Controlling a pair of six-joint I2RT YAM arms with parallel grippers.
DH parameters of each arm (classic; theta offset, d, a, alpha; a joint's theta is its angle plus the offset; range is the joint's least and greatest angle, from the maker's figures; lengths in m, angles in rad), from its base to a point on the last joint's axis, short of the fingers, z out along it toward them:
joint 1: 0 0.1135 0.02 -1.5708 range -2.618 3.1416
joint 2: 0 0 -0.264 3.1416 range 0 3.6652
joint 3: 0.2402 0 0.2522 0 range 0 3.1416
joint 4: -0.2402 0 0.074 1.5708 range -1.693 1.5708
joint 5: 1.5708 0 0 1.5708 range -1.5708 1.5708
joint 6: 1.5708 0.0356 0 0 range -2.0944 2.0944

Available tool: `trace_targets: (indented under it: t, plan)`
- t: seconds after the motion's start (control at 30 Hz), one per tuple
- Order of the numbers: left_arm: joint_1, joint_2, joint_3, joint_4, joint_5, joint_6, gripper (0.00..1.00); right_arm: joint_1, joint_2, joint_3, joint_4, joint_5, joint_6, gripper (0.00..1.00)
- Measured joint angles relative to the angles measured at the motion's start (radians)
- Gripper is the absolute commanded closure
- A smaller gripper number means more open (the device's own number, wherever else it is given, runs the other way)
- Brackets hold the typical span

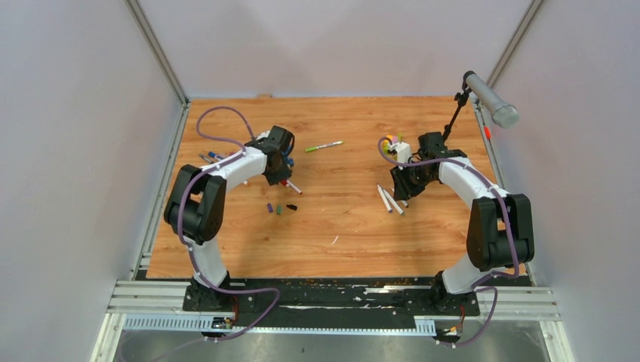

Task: Open the pen caps
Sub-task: Pick up the pen from the center of the board.

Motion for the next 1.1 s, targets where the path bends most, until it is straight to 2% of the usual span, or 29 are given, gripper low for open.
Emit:
trace_targets:
  t: [0.27,0.73,0.87,1.03,1.1]
  plan:
    - [0.0,0.063,0.032,0.0,0.015,-0.001,0.62,0.0,0.0,0.0,0.0,0.0,0.0,0.7]
    - [0.0,0.088,0.043,-0.013,0.013,0.004,0.67,0.0,0.0,0.0,-0.003,-0.001,0.0,0.7]
    - [0.0,0.088,0.042,-0.014,0.006,0.017,0.74,0.0,0.0,0.0,-0.007,-0.001,0.0,0.7]
    - [0.0,0.078,0.029,-0.018,-0.012,0.041,0.91,0.0,-0.001,0.0,-0.008,-0.002,0.0,0.7]
    - [0.0,0.061,0.008,-0.018,-0.024,0.051,0.94,0.0,-0.003,0.0,-0.008,-0.002,0.0,0.7]
